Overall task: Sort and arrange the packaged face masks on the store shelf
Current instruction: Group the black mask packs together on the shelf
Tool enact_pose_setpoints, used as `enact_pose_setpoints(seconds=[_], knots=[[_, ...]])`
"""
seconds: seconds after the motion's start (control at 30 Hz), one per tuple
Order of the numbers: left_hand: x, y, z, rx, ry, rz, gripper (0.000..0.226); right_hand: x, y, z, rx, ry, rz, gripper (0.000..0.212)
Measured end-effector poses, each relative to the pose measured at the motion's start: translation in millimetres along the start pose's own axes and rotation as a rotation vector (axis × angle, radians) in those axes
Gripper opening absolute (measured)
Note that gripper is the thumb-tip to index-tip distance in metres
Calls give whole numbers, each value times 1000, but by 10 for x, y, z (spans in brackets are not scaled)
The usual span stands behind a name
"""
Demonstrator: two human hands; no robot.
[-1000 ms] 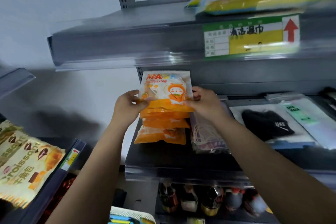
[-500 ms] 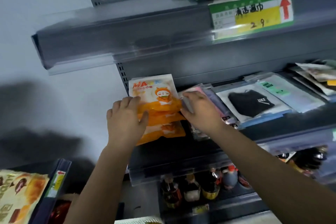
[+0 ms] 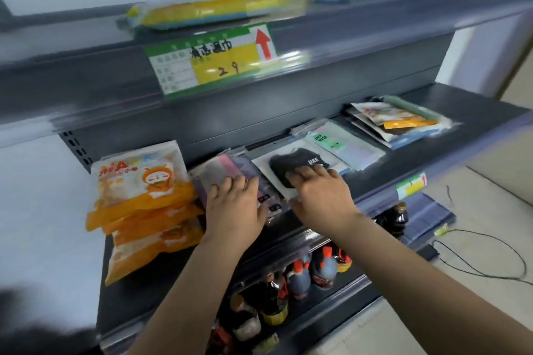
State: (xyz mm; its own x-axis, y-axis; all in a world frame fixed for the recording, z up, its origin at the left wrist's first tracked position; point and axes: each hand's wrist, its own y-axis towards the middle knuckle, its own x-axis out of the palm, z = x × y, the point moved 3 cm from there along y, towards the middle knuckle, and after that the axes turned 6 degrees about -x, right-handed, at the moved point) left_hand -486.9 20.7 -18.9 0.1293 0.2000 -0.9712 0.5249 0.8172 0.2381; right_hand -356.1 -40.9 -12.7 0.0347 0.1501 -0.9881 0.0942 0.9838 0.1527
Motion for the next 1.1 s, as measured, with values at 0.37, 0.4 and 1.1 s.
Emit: enact_pose_setpoints(seconds=[0.37,0.4,1.1], knots=[[136,363,1534,122,-56,-68,60,-160,-616,1527,167,-74,-54,54],[149,390,1679,134,-57,-71,59,-167,-668,1652,175,-76,-50,54],[461,1310,3369,128,-71,-72,55,-48,-771,3421,234,-30,-64,60]])
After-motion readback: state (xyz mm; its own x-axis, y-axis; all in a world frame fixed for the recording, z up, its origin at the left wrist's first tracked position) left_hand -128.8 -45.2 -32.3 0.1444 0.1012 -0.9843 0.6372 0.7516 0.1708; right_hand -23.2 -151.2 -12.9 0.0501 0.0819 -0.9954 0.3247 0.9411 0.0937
